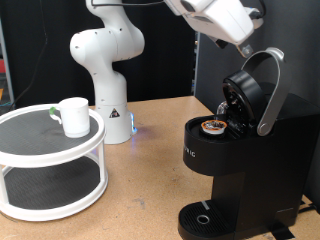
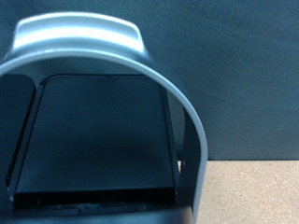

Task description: Make a cup of coffee with the keurig machine

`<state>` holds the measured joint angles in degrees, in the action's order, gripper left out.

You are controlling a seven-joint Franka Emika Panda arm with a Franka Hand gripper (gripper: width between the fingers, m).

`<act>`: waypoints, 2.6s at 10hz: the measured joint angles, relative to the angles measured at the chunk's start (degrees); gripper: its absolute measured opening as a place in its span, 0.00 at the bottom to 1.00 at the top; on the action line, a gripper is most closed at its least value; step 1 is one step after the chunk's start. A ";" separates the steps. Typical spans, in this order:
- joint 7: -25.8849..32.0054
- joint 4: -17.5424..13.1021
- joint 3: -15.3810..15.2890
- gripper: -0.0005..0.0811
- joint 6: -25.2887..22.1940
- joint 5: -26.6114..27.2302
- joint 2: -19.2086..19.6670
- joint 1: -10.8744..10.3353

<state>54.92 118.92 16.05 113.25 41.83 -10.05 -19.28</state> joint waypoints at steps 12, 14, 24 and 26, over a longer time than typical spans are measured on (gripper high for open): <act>-2.41 0.21 -5.31 0.36 5.23 3.65 -0.41 -1.26; -2.80 0.16 -6.37 0.15 6.43 4.14 -0.78 -1.43; -6.86 1.84 -11.83 0.01 10.80 2.20 -0.23 -1.95; -6.66 2.31 -11.57 0.01 10.74 2.18 -0.22 -1.65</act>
<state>48.26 121.23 4.47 123.99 44.01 -10.26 -20.93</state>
